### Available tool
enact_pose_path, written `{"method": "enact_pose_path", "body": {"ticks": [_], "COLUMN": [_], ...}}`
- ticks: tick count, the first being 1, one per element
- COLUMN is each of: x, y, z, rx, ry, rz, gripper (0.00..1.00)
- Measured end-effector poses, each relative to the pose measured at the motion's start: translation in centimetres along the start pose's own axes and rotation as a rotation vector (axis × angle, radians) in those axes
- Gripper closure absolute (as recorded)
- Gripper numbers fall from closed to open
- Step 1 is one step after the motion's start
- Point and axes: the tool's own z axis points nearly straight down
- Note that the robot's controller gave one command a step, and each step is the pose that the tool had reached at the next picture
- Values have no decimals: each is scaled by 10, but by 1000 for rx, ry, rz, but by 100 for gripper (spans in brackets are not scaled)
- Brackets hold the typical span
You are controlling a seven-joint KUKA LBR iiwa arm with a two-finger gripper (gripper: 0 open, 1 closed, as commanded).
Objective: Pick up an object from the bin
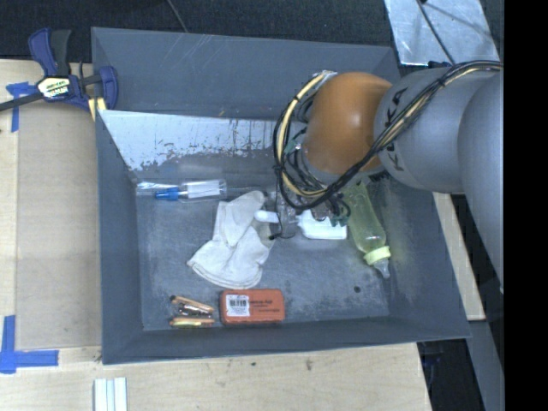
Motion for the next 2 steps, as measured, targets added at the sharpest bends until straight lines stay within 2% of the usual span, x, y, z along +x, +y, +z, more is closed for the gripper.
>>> {"method": "enact_pose_path", "body": {"ticks": [1, 2], "x": [0, 12], "y": [0, -13], "z": [0, -191], "rx": [0, 2], "ry": [0, 5], "rz": [0, -23], "gripper": [100, 100]}}
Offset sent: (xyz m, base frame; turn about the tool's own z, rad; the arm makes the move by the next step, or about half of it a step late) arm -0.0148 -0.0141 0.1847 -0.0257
